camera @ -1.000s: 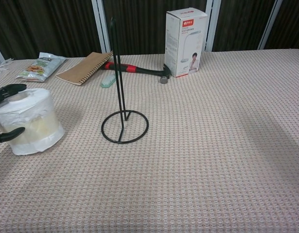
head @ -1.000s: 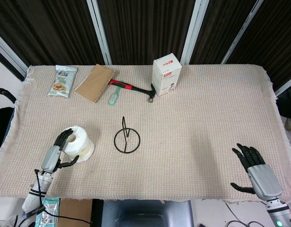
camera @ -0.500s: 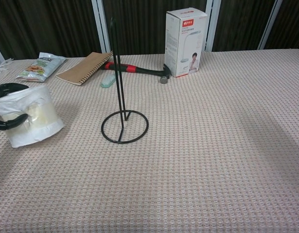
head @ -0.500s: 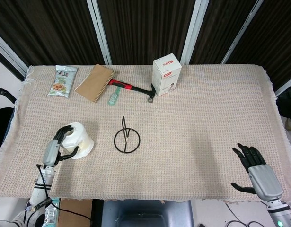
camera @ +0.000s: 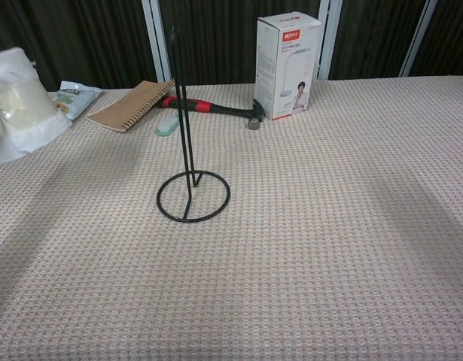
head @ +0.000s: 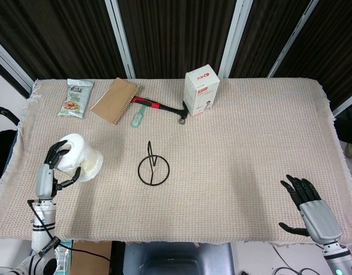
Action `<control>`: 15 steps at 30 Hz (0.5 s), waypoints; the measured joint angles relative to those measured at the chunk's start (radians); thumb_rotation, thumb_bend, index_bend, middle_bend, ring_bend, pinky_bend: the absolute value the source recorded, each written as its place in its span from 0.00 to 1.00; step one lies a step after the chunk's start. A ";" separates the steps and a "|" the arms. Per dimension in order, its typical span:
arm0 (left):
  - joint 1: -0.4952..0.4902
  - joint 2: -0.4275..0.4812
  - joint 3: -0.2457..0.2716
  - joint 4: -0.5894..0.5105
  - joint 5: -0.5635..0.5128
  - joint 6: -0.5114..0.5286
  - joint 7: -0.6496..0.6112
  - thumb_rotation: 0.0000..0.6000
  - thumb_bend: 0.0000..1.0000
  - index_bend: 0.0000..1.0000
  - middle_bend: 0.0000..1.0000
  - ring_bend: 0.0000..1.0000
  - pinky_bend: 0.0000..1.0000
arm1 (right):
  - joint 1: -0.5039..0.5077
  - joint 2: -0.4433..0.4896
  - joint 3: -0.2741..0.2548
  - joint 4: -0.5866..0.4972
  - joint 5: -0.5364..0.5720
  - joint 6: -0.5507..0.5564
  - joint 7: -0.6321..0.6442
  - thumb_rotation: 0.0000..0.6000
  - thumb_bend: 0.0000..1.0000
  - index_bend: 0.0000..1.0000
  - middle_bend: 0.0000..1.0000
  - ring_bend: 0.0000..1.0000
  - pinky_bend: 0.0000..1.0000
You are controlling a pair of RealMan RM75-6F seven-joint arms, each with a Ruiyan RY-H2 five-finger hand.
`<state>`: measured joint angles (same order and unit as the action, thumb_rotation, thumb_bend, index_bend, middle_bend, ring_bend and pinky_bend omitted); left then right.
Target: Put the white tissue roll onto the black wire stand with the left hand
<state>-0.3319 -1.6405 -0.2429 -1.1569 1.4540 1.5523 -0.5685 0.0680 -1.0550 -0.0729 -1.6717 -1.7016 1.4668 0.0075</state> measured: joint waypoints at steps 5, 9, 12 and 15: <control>-0.006 0.087 -0.062 -0.192 0.028 0.059 0.024 1.00 0.86 0.72 0.77 0.80 1.00 | 0.001 0.000 -0.002 0.000 -0.003 -0.002 0.001 1.00 0.00 0.00 0.00 0.00 0.00; -0.025 0.155 -0.122 -0.381 0.030 0.069 0.050 1.00 0.86 0.72 0.77 0.80 1.00 | 0.002 0.000 -0.004 -0.002 -0.007 -0.006 0.001 1.00 0.00 0.00 0.00 0.00 0.00; -0.051 0.199 -0.170 -0.527 0.019 0.057 0.096 1.00 0.86 0.72 0.77 0.80 1.00 | 0.001 0.003 -0.004 -0.003 -0.008 -0.001 0.006 1.00 0.00 0.00 0.00 0.00 0.00; -0.087 0.213 -0.199 -0.612 0.021 0.048 0.188 1.00 0.86 0.72 0.76 0.80 1.00 | 0.000 0.007 -0.002 -0.003 -0.007 0.005 0.016 1.00 0.00 0.00 0.00 0.00 0.00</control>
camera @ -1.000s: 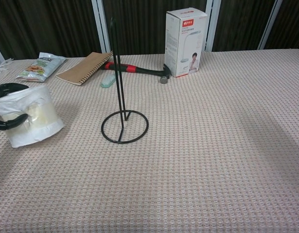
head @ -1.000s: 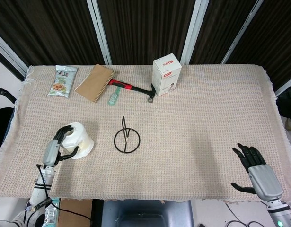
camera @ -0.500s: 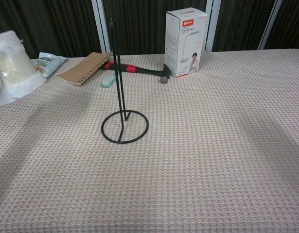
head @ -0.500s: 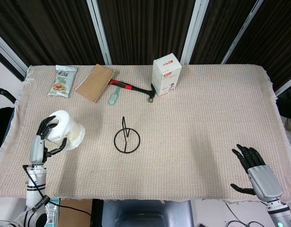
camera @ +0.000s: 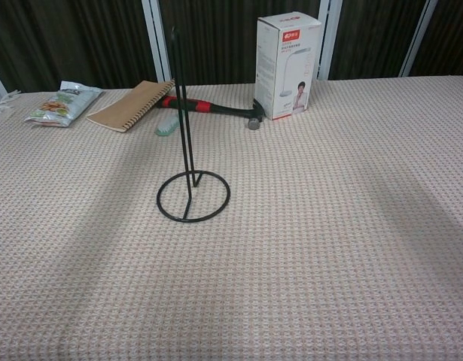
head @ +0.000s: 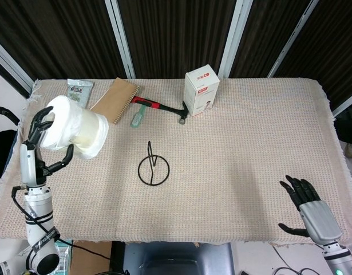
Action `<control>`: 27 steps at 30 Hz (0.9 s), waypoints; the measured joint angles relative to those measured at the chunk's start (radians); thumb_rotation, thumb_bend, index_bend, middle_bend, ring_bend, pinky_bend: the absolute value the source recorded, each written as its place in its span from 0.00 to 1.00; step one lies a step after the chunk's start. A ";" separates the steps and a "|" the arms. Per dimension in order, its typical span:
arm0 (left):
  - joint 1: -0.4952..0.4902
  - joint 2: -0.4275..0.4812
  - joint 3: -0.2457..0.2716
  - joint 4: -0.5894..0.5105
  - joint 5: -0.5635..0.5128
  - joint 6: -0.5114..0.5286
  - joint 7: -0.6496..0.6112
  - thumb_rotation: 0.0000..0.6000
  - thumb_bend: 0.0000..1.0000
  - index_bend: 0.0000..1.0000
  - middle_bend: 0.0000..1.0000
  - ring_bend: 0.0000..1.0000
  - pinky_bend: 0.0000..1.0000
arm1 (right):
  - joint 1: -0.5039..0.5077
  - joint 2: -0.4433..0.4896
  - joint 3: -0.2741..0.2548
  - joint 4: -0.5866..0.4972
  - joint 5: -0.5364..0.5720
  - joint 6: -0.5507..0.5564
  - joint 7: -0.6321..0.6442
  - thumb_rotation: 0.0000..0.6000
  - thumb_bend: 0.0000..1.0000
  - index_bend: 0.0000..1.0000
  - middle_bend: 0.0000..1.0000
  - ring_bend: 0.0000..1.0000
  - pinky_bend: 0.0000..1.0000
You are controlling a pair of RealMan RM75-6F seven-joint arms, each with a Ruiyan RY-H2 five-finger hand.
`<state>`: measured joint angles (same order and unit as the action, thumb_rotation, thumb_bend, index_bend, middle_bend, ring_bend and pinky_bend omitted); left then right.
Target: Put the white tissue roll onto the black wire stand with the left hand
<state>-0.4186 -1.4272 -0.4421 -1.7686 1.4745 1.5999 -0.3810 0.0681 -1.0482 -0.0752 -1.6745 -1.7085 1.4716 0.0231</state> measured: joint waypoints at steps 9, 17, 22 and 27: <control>-0.120 -0.096 0.006 -0.022 0.042 -0.032 0.256 1.00 0.85 0.72 0.76 0.80 1.00 | 0.000 0.017 0.004 0.004 0.007 0.008 0.039 1.00 0.00 0.00 0.00 0.00 0.00; -0.194 -0.205 0.032 0.032 0.065 -0.052 0.376 1.00 0.85 0.72 0.76 0.80 1.00 | 0.002 0.030 0.014 0.007 0.024 0.007 0.073 1.00 0.00 0.00 0.00 0.00 0.00; -0.216 -0.234 0.045 0.071 0.060 -0.072 0.398 1.00 0.85 0.72 0.76 0.80 1.00 | 0.002 0.036 0.015 0.007 0.026 0.008 0.085 1.00 0.00 0.00 0.00 0.00 0.00; -0.226 -0.254 0.052 0.124 0.047 -0.080 0.400 1.00 0.85 0.72 0.76 0.80 1.00 | -0.001 0.041 0.018 0.008 0.027 0.018 0.098 1.00 0.00 0.00 0.00 0.00 0.00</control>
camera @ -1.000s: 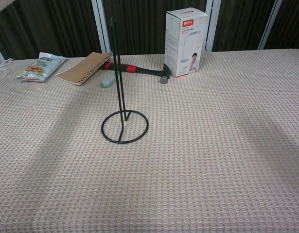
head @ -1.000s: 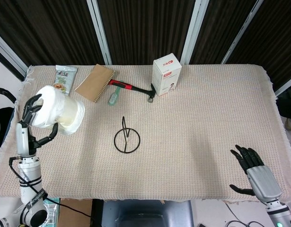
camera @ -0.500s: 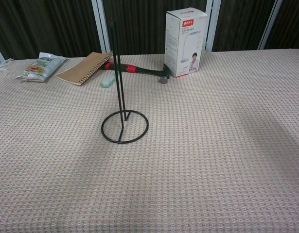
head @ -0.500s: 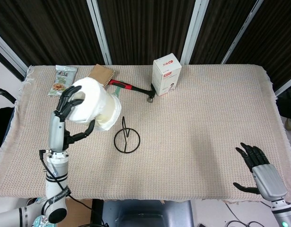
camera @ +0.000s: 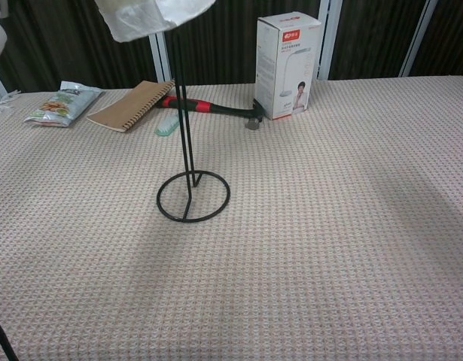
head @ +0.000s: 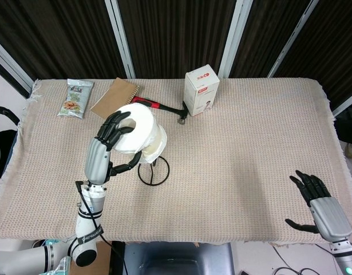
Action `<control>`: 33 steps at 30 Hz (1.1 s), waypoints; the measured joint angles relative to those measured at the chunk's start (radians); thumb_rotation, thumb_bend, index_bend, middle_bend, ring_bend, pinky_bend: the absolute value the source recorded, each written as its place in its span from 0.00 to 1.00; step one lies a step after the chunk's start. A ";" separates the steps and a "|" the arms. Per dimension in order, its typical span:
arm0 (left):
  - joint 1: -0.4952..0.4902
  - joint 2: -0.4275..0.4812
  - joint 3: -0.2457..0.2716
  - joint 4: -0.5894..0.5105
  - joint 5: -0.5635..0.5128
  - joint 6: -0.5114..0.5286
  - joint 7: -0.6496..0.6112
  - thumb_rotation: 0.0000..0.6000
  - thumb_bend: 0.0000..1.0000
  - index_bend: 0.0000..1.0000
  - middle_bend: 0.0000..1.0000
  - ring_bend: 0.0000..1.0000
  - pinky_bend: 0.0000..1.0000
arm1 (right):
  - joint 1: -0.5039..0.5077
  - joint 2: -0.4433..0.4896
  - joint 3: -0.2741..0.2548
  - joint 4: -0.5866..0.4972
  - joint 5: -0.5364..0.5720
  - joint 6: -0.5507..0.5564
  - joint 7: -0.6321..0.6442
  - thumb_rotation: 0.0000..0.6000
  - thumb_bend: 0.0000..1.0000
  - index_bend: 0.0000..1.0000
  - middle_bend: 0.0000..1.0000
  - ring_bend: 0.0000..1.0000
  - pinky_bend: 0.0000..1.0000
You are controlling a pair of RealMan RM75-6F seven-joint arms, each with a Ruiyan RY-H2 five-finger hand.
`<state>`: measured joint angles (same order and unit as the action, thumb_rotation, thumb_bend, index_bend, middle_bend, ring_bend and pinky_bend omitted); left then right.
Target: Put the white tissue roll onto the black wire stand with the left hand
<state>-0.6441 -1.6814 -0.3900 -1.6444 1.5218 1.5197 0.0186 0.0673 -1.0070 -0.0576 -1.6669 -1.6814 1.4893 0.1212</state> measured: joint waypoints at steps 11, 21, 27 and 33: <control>-0.011 0.000 0.021 0.000 0.000 -0.021 -0.026 1.00 0.84 0.72 0.76 0.80 1.00 | -0.002 0.002 0.002 -0.001 0.002 0.000 0.002 1.00 0.00 0.00 0.00 0.00 0.00; -0.016 -0.005 0.036 0.041 -0.004 -0.029 -0.019 1.00 0.83 0.72 0.76 0.79 1.00 | -0.006 0.005 0.003 -0.001 -0.001 0.009 0.007 1.00 0.00 0.00 0.00 0.00 0.00; -0.016 0.016 0.060 0.031 -0.009 -0.067 -0.034 1.00 0.58 0.22 0.31 0.36 0.64 | -0.005 0.004 0.004 0.000 0.000 0.007 0.006 1.00 0.00 0.00 0.00 0.00 0.00; -0.017 0.073 0.079 -0.005 -0.037 -0.135 -0.031 1.00 0.43 0.00 0.00 0.00 0.18 | -0.007 0.002 0.003 0.003 -0.010 0.015 0.012 1.00 0.00 0.00 0.00 0.00 0.00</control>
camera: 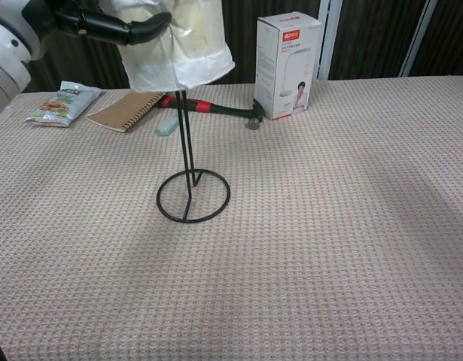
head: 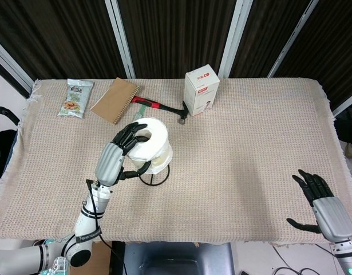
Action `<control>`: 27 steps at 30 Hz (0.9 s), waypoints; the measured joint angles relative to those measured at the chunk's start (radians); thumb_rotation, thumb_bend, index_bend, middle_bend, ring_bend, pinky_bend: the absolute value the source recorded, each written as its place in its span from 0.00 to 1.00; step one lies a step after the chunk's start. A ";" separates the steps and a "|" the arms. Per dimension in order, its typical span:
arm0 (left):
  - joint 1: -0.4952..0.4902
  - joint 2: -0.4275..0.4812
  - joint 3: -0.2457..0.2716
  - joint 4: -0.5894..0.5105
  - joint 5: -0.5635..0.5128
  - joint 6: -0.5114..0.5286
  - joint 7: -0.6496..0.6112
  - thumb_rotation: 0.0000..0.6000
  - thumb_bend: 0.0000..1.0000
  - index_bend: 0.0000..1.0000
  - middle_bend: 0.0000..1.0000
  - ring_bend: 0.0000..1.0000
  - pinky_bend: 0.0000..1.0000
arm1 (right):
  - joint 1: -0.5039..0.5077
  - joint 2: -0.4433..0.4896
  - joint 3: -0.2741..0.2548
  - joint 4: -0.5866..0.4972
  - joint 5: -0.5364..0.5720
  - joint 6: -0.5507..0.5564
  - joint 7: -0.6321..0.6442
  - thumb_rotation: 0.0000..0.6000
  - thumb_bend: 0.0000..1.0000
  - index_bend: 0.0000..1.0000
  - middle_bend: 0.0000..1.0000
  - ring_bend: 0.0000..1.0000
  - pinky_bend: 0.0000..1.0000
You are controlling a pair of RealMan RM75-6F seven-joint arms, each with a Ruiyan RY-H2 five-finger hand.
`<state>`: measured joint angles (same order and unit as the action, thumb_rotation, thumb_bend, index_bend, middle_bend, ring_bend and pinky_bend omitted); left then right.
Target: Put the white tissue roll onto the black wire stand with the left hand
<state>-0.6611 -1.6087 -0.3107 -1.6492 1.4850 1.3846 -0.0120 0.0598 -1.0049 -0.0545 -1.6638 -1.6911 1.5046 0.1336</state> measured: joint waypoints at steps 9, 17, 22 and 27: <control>0.008 0.012 0.008 0.002 0.018 0.022 0.015 1.00 0.38 0.00 0.00 0.00 0.08 | -0.002 -0.004 -0.003 0.002 -0.007 0.003 -0.004 1.00 0.00 0.00 0.00 0.00 0.00; 0.024 0.035 0.026 -0.027 0.057 0.051 0.015 1.00 0.37 0.00 0.00 0.00 0.06 | -0.005 -0.007 -0.004 0.003 -0.010 0.007 -0.009 1.00 0.00 0.00 0.00 0.00 0.00; 0.035 0.057 0.039 -0.056 0.070 0.057 0.016 1.00 0.37 0.00 0.00 0.00 0.06 | -0.007 -0.008 -0.005 0.004 -0.012 0.009 -0.012 1.00 0.00 0.00 0.00 0.00 0.00; 0.046 0.075 0.050 -0.078 0.084 0.065 0.020 1.00 0.36 0.00 0.00 0.00 0.06 | -0.007 -0.009 -0.008 0.004 -0.017 0.009 -0.014 1.00 0.00 0.00 0.00 0.00 0.00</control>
<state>-0.6151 -1.5339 -0.2607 -1.7272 1.5689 1.4499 0.0081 0.0526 -1.0135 -0.0622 -1.6600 -1.7083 1.5133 0.1192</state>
